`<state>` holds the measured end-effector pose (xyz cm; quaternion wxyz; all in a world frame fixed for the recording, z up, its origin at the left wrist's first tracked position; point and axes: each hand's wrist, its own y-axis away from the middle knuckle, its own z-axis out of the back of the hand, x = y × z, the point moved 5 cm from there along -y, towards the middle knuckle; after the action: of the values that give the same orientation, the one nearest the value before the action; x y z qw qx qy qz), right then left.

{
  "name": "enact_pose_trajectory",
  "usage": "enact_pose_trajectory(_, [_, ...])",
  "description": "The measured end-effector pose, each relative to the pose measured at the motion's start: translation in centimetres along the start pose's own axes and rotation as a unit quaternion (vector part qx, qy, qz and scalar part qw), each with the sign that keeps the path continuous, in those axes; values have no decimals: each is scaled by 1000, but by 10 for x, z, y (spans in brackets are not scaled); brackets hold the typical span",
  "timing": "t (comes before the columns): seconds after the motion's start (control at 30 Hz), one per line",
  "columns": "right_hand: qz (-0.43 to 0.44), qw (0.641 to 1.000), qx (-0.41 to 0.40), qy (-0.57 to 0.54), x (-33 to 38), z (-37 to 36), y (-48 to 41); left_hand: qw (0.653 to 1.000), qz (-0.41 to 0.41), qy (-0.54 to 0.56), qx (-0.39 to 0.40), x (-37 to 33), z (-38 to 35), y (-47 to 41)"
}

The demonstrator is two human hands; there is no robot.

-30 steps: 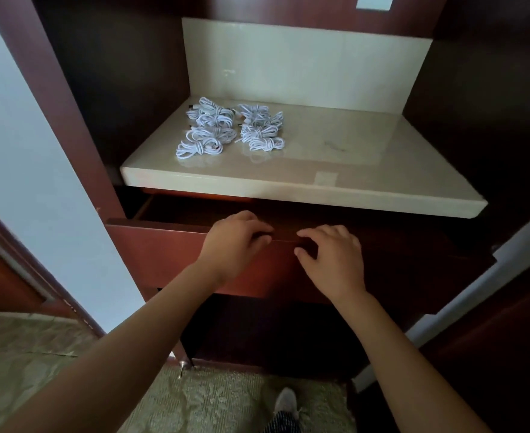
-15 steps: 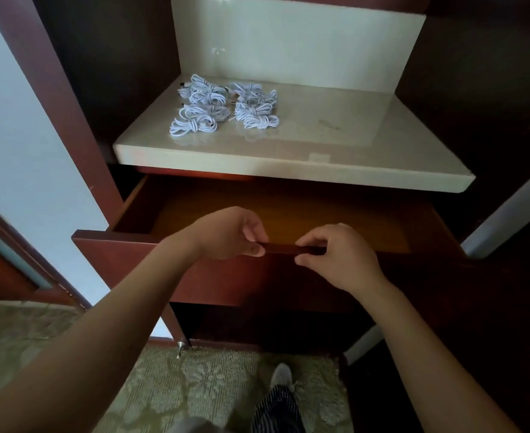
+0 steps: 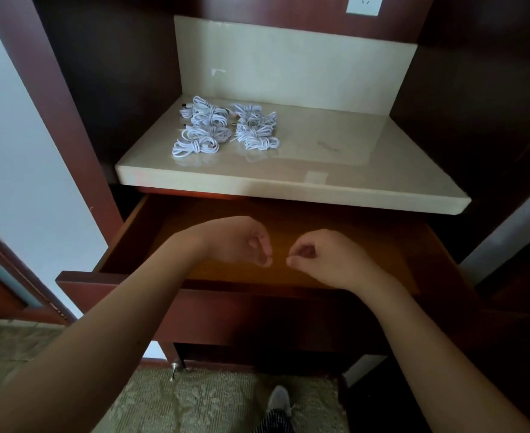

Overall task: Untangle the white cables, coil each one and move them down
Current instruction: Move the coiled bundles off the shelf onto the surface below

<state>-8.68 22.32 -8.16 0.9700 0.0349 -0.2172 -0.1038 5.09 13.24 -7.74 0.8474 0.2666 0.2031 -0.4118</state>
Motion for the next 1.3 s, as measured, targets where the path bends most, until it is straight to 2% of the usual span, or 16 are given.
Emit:
enact_pose_trajectory(0.17, [53, 991, -63, 108, 18, 17, -41, 989, 30, -89, -118, 9, 48, -15])
enact_pose_trajectory(0.33, [114, 977, -124, 130, 39, 50, -98, 962, 31, -139, -233, 35, 100, -33])
enact_pose_trajectory(0.5, [130, 975, -133, 123, 49, 68, -164, 921, 72, -163, -347, 69, 141, -44])
enact_pose_trajectory(0.67, [145, 971, -157, 106, 44, 66, -213, 900, 137, -185, -370, 97, 157, -58])
enact_pose_trajectory(0.83, [164, 967, -183, 73, 34, 57, -241, 888, 178, -146, -397, 118, 156, -72])
enact_pose_trajectory(1.07, [170, 952, -251, 51, 24, 53, -248, 874, 139, -73, -459, 130, 140, -71])
enact_pose_trajectory(1.3, [141, 958, -250, -1, 16, 55, -250, 879, 97, -32, -465, 133, 140, -70])
